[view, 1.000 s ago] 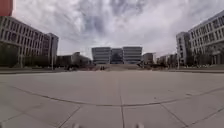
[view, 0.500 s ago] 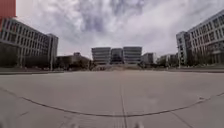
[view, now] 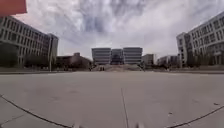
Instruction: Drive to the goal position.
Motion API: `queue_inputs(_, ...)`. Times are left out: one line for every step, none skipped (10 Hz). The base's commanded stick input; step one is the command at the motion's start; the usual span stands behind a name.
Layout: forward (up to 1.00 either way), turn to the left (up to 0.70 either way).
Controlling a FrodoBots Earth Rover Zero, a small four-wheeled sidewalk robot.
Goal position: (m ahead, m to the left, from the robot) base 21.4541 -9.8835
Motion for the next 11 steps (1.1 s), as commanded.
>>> queue_inputs(0.70,0.00)
queue_inputs(0.70,0.00)
queue_inputs(0.70,0.00)
queue_inputs(0.70,0.00)
queue_inputs(0.70,0.00)
queue_inputs(0.70,0.00)
queue_inputs(0.70,0.00)
queue_inputs(0.70,0.00)
queue_inputs(0.70,0.00)
queue_inputs(0.70,0.00)
queue_inputs(0.70,0.00)
